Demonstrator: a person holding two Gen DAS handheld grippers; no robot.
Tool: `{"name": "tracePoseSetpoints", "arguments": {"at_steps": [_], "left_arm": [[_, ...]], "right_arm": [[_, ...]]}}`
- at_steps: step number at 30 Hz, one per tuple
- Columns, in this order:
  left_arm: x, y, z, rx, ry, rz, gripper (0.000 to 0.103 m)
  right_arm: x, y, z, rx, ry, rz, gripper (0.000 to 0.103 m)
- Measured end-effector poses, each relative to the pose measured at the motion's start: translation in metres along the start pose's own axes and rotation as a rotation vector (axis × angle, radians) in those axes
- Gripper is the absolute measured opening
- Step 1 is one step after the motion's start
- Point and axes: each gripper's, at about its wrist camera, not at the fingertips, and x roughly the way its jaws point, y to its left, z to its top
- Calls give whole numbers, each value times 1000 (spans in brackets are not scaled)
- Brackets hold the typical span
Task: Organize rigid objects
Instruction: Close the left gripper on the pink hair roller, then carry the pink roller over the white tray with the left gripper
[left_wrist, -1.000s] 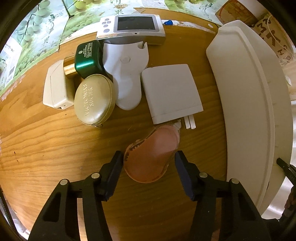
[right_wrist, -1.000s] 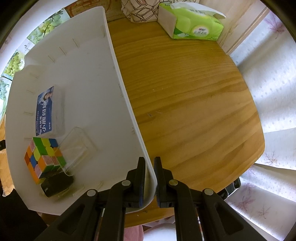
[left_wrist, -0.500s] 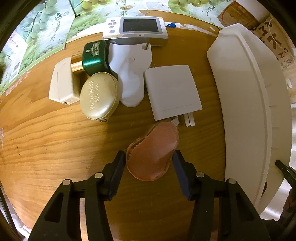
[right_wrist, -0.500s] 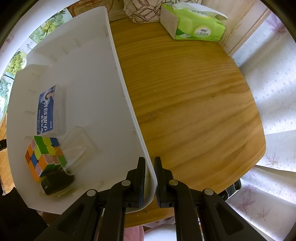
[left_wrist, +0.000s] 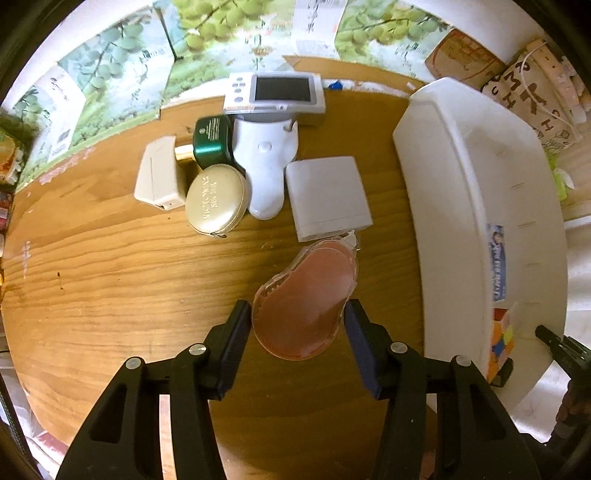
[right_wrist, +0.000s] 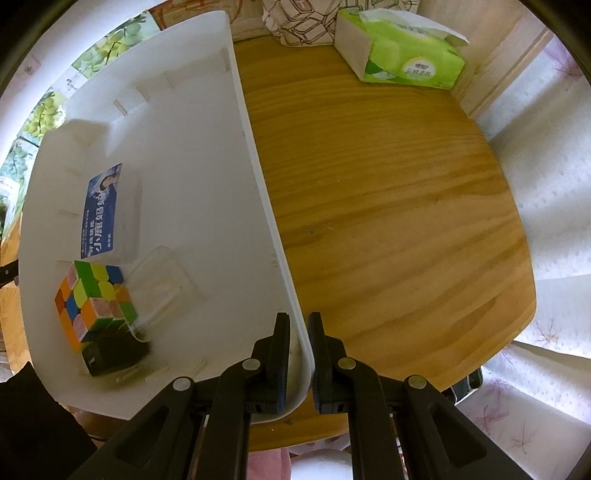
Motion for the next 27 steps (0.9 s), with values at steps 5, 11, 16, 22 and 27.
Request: {"name": "tracePoseSetpoints", "arguments": {"at_steps": [5, 11, 16, 22, 27], "left_arm": [[-25, -7, -10, -9, -37, 1, 56], [-35, -22, -6, -21, -87, -2, 56], [-55, -39, -13, -21, -137, -4, 56], [-74, -65, -12, -10, -190, -21, 56], [-82, -86, -17, -2, -213, -38, 56]], "right_arm": [[0, -1, 0, -30, -4, 21, 10], [0, -3, -2, -59, -11, 46, 10], [0, -5, -3, -92, -12, 67, 10], [0, -5, -3, -154, -11, 87, 10], [0, -2, -3, -207, -9, 91, 11]]}}
